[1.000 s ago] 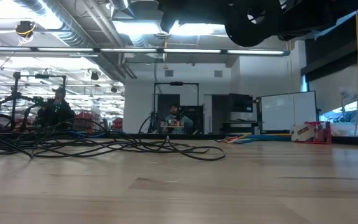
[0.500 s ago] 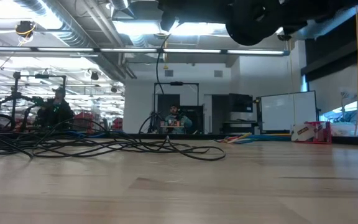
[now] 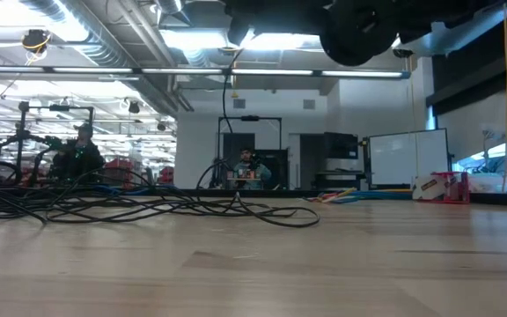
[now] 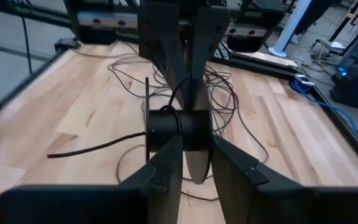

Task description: Coiling cords

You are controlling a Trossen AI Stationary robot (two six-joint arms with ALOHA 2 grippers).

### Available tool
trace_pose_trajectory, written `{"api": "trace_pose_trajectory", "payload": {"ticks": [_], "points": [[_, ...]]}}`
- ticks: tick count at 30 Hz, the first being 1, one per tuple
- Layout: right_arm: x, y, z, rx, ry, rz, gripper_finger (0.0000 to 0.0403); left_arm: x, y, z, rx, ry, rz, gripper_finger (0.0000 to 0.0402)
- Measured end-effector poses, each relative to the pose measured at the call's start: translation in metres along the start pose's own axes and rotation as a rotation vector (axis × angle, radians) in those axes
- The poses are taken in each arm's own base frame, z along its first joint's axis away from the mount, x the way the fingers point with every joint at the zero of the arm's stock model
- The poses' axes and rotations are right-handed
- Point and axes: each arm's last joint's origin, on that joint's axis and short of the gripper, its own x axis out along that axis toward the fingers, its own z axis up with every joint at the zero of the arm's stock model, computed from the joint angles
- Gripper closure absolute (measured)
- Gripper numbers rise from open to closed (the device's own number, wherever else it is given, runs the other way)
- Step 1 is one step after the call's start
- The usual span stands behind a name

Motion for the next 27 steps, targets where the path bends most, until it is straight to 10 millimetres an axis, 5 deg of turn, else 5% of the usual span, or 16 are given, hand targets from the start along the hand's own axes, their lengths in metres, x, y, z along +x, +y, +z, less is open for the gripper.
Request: {"api": "trace_pose_trajectory", "payload": {"ticks": [10,27], "points": [[0.0002,0.0011,0.0004,-0.043,-0.007,0.034,0.0317,-0.0011,-0.0028,0.0007,0.049,-0.007,-0.037,0.0401],[0.0000,0.0023,0.0048,-0.039,-0.053,0.083,0.0392,-0.0017,-0.0051,0.0007,0.130,-0.009,-0.085,0.0402]]}}
